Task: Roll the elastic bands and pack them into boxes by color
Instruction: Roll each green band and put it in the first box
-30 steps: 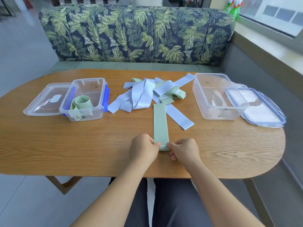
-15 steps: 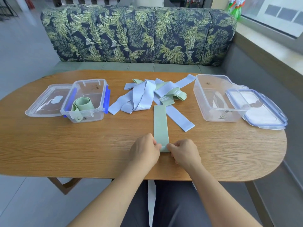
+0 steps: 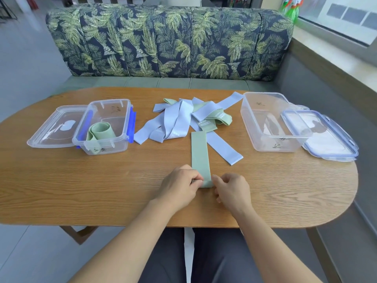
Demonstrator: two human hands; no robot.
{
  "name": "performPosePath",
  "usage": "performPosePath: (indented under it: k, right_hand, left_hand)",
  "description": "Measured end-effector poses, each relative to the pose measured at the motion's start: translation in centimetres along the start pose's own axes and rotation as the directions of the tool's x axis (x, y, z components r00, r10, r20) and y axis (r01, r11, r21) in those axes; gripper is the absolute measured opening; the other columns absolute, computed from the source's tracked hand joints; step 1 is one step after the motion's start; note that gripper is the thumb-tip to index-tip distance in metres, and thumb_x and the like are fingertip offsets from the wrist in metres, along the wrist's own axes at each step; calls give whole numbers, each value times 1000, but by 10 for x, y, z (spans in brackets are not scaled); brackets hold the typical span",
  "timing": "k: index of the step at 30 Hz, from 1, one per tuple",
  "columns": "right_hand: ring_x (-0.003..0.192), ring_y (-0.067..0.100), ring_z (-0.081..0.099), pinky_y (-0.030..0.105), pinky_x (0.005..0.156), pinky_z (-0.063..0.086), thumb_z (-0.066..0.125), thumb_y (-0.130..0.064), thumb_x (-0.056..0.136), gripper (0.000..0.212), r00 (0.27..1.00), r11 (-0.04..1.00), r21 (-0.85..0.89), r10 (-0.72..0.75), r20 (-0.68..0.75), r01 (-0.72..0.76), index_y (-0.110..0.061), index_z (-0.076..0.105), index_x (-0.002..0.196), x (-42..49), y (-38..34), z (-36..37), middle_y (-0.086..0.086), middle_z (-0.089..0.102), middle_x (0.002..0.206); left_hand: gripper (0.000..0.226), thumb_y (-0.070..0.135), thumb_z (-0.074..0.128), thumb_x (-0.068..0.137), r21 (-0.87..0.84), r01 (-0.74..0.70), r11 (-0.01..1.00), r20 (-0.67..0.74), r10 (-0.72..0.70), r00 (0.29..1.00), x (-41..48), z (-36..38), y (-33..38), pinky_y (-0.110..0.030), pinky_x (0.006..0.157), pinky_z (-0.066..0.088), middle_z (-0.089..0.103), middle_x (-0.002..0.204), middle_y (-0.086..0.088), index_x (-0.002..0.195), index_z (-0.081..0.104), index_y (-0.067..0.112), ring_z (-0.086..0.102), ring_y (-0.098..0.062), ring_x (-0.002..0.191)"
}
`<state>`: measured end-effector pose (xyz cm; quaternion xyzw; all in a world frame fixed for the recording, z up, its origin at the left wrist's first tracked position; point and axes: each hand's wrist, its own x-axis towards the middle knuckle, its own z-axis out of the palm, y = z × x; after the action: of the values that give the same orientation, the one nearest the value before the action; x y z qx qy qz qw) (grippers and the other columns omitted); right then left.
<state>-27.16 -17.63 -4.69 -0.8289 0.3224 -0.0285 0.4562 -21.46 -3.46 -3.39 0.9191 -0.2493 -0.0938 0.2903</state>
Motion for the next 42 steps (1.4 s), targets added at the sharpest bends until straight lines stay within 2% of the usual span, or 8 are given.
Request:
performPosePath:
  k: [4,11,16,21,24,28,35,42]
  right_hand:
    - [74,15,64,29,65,47,67,-31,85,11,995,995,48,-84,-47,86,-22,68,81,-12,4,0,-7,67,73]
    - [75,13,62,28,61,46,70,-38,84,17,1000,999,-45,2,2,-2,-22,71,79,-3,-8,3,-7,67,75]
    - [71,21,65,34,65,53,72,-38,82,21,999,998,-49,43,6,-42,-19,70,74,5,-10,5,0,66,67]
    - [71,22,68,37,67,56,71,-36,79,19,999,998,-46,37,31,-36,-19,70,72,8,-12,3,2,67,67]
    - [72,25,69,38,66,56,72,-36,78,21,998,999,-28,38,48,-37,-16,70,71,9,-12,2,4,69,69]
    - [65,26,64,44,69,58,72,-34,77,31,997,999,-11,36,63,-35,-3,70,74,8,-10,0,14,71,73]
    - [60,27,63,37,63,55,70,-39,81,42,998,996,-87,41,46,-37,3,68,76,10,-9,-1,15,72,78]
    - [70,28,70,32,63,54,66,-45,81,41,996,979,-189,87,28,-80,-11,56,61,18,-19,1,7,69,70]
  left_hand:
    - [16,35,58,94,8,18,1000,19,-18,1000,4,-1,-3,-31,75,47,56,98,14,93,72,28,56,-12,91]
    - [21,35,56,96,-19,71,997,33,-70,997,10,-2,-1,-36,79,51,57,100,9,94,73,23,58,-14,89]
    - [20,22,59,93,-215,317,924,-185,-357,916,2,5,0,-27,85,51,70,105,4,110,68,17,64,-12,97]
    - [29,22,71,84,-414,475,776,-27,-533,846,6,2,3,-29,83,53,70,105,-2,112,68,14,65,-17,97]
    - [18,20,74,81,-431,501,750,38,-540,841,11,-3,6,-30,71,56,72,94,-6,97,68,15,69,-21,84]
    - [13,13,73,80,-445,513,734,99,-529,843,11,-4,3,-43,80,60,72,81,-7,69,65,15,69,-24,77]
    - [9,29,67,88,-233,459,858,15,-468,883,11,-1,6,-32,71,57,70,84,1,87,70,20,67,-16,79]
    - [9,31,63,91,-79,304,949,-150,-313,938,9,-1,9,-32,73,52,64,94,7,89,65,22,60,-14,86]
